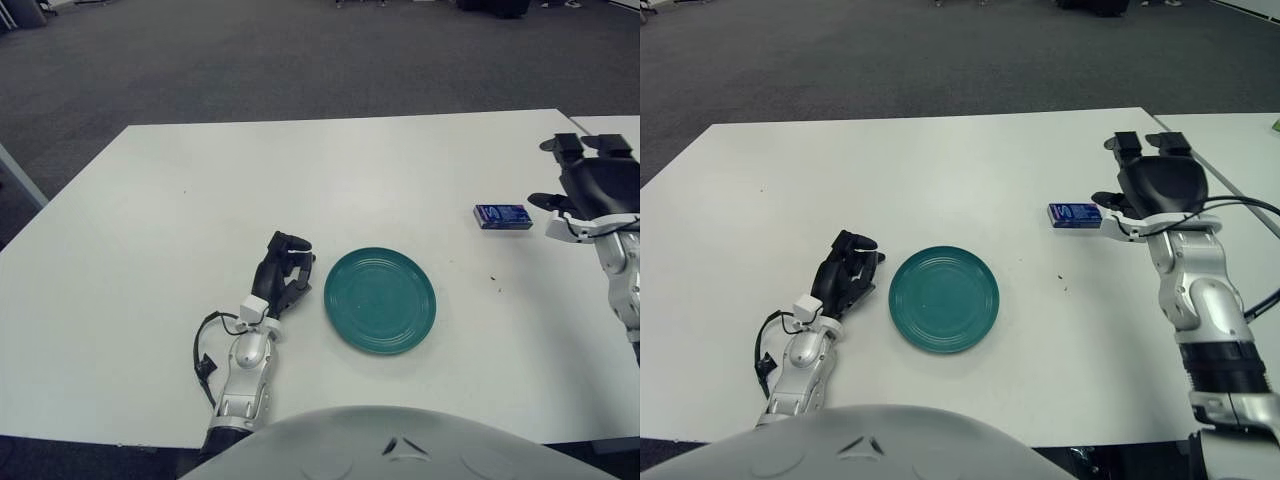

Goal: Put the gum into the plate.

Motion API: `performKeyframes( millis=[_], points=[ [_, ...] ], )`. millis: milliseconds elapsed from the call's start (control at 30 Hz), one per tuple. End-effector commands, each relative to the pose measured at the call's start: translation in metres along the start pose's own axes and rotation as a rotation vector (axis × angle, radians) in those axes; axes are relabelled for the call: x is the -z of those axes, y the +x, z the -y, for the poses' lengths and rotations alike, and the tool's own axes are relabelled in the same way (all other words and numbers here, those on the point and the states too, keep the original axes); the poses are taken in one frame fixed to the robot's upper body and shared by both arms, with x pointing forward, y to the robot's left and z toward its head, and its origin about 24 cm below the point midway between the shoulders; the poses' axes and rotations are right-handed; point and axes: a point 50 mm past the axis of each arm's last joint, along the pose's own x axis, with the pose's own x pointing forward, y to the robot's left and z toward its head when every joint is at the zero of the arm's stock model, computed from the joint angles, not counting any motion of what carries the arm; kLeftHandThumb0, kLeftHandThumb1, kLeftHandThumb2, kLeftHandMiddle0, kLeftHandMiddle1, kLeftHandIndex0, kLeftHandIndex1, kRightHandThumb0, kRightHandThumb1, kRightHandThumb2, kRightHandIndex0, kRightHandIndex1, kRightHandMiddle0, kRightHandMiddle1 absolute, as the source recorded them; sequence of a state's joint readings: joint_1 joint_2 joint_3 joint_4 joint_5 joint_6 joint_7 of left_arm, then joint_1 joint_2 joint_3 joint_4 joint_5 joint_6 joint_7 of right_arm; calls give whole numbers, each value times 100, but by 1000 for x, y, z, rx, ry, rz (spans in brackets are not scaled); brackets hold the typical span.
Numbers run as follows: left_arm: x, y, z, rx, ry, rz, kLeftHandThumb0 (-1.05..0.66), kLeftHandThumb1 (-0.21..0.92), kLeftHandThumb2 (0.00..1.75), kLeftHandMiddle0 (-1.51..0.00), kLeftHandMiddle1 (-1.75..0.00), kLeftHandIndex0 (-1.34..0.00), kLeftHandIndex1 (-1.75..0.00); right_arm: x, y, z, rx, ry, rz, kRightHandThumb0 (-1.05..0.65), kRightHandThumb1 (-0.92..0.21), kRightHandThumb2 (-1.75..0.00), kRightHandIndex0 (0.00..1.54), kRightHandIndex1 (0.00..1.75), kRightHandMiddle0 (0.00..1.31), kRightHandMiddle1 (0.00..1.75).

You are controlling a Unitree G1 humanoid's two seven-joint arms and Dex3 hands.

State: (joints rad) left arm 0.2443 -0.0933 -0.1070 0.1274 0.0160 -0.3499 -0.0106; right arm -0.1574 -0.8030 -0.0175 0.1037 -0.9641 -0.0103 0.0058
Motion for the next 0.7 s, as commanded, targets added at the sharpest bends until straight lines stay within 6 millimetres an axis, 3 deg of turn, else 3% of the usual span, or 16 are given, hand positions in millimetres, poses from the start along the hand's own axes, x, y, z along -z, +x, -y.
performKeyframes(
  millis=[0,667],
  points=[
    [1,1,-3,5,9,3,-36,92,52,-29,-134,-20,-175,2,13,-12,-97,-27,11,-93,-92,-45,6,33,0,72],
    [3,0,-9,58,-16,25,-36,92,52,-22,-116,-19,-175,-13,36,-46,-354,-57,110,-96,-92,-52,8,16,0,52]
  ],
)
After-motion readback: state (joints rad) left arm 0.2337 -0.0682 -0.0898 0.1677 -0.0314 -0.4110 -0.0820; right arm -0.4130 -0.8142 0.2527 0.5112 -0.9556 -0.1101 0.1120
